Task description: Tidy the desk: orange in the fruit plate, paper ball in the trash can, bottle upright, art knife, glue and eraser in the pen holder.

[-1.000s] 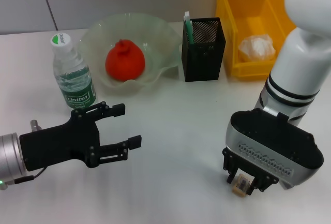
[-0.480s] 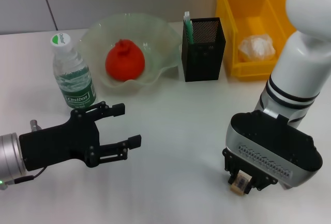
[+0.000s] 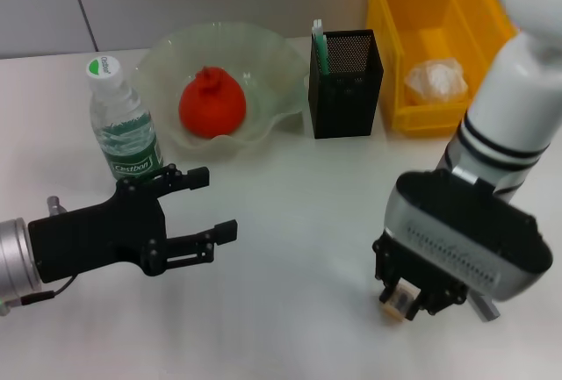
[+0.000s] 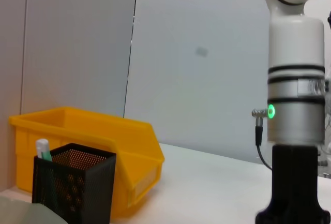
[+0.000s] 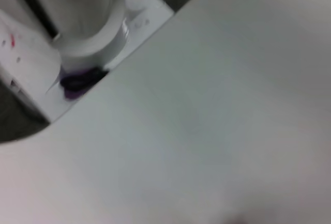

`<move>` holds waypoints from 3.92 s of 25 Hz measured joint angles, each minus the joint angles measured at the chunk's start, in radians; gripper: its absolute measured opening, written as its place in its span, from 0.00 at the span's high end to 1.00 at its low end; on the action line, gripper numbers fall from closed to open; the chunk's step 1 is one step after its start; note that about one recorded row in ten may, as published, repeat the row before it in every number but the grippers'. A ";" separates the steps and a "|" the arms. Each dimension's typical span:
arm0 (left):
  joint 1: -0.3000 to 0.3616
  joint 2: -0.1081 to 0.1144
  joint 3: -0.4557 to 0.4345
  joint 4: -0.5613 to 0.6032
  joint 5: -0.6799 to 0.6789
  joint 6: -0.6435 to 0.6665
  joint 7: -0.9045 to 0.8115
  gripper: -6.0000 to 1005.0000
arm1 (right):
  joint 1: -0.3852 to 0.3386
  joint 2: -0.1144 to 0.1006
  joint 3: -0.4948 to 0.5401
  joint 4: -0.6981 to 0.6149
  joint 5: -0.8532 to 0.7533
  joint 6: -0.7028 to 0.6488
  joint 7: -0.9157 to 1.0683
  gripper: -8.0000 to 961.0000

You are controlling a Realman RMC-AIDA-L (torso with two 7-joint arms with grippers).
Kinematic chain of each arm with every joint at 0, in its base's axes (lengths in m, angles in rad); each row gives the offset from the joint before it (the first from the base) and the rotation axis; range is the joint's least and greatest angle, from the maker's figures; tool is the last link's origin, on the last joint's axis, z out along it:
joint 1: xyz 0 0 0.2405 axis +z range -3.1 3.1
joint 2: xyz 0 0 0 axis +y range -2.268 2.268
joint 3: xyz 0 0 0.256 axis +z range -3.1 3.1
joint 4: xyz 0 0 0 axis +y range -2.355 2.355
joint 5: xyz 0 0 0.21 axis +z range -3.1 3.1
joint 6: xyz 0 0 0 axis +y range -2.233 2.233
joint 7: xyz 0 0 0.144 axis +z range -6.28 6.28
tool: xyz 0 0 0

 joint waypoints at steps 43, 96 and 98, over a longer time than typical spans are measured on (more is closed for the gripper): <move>0.016 -0.005 0.009 -0.018 -0.037 0.075 0.065 0.17 | -0.125 -0.019 0.899 0.444 0.904 0.529 0.106 0.64; 0.027 0.000 -0.001 -0.031 -0.052 0.116 0.102 0.17 | -0.072 -0.018 0.790 0.511 0.797 0.674 0.224 0.40; 0.027 0.000 -0.002 -0.031 -0.052 0.117 0.102 0.17 | -0.073 -0.018 0.790 0.501 0.797 0.663 0.244 0.37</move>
